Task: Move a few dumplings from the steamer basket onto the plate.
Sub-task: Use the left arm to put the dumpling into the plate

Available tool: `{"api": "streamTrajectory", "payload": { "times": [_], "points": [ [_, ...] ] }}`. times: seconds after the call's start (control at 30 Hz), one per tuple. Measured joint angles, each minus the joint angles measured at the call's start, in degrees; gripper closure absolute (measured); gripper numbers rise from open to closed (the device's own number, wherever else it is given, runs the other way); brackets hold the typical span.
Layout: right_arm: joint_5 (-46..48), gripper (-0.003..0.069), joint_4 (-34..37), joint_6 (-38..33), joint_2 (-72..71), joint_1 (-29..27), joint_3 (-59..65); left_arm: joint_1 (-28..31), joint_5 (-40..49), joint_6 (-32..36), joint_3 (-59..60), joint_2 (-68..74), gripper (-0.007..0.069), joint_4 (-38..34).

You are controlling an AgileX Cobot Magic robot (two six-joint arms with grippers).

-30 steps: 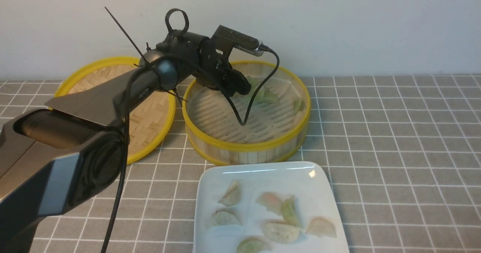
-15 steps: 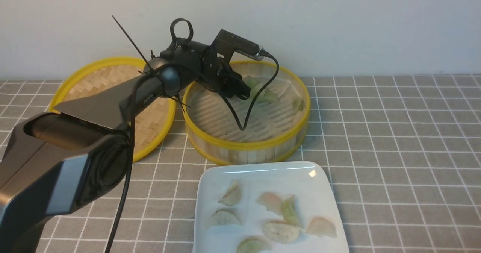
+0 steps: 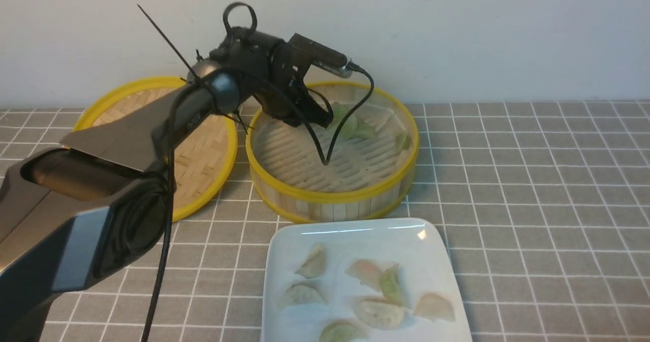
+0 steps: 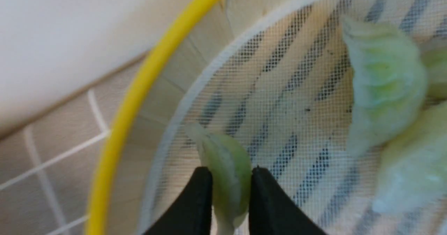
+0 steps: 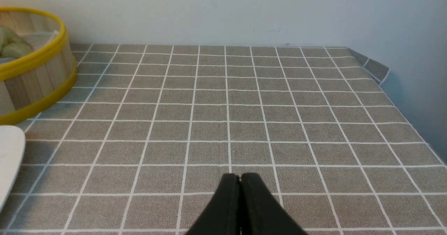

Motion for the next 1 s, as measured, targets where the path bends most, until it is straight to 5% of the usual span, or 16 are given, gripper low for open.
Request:
{"api": "streamTrajectory", "payload": {
  "times": [0.3,0.57,1.0],
  "points": [
    [0.0,0.0673,0.0,0.0,0.0,0.0,0.0,0.0,12.3,0.1,-1.8,-8.9,0.0514,-1.5],
    [0.0,0.0673,0.0,0.0,0.0,0.0,0.0,-0.4,24.1,7.5,-0.4,-14.1,0.0514,-9.5],
    [0.0,0.0673,0.0,0.0,0.0,0.0,0.0,-10.0,24.1,6.9,27.7,-25.9,0.0514,-11.6]
  ]
}}
